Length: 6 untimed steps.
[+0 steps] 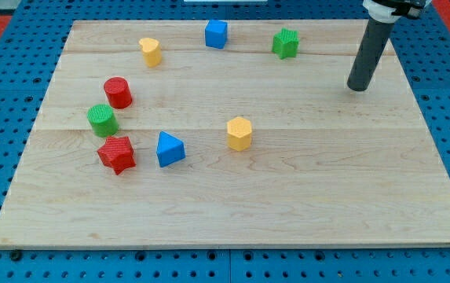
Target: Move blue triangle down a bit
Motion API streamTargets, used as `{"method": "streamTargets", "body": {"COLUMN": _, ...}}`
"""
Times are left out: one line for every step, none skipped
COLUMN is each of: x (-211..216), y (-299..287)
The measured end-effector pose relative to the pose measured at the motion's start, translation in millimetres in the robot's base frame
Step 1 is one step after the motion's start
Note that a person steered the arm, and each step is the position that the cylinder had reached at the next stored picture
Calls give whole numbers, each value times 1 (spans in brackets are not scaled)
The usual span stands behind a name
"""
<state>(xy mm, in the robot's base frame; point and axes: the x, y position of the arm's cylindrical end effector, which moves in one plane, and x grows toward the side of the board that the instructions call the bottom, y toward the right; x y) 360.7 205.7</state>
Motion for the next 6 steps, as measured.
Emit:
{"method": "streamTargets", "body": {"x": 0, "y": -82}}
{"method": "streamTargets", "body": {"x": 0, "y": -131}}
{"method": "streamTargets", "body": {"x": 0, "y": -143}}
{"method": "streamTargets", "body": {"x": 6, "y": -204}}
{"method": "streamTargets", "body": {"x": 41, "y": -254}}
{"method": "streamTargets", "body": {"x": 79, "y": -309}}
